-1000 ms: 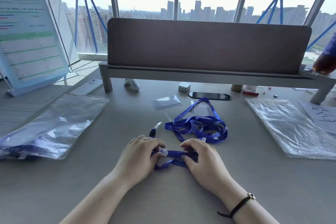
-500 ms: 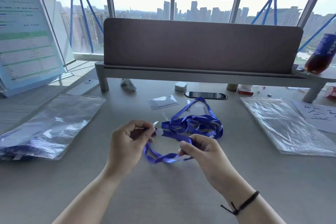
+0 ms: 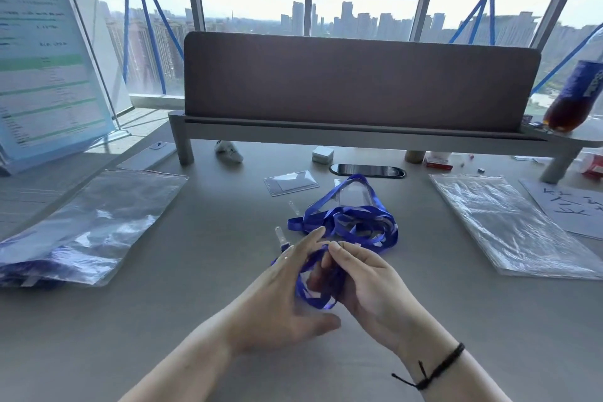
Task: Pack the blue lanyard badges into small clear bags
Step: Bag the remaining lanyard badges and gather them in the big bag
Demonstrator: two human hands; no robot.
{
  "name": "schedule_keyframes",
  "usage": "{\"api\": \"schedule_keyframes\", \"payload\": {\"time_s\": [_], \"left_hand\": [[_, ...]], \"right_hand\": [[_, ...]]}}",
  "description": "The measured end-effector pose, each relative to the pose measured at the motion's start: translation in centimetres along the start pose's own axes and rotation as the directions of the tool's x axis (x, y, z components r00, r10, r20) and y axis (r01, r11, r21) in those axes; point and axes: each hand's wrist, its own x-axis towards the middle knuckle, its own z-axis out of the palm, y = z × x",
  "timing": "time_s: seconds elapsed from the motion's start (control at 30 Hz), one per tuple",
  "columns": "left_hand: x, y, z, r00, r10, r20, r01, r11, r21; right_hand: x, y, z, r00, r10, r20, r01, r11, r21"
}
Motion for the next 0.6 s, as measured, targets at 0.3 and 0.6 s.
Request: {"api": "schedule_keyframes", "payload": {"time_s": [0.3,0.6], "left_hand": [[0.5,-1.7,-0.1,0.998,0.011,0.069,-0.02,0.991,0.132],[-0.3,-1.3,-1.6,0.975,0.027,0.221,-0.131,0.874,0.468]], "right_hand": [[0.2,-0.6,-2.4,0.992,-0.039,-0.116,-0.007,0.929,-0.371],[-1.6,1.1,-4.8,0.999,-0.025,-0.034,-0.023,0.369,-0.929]]}}
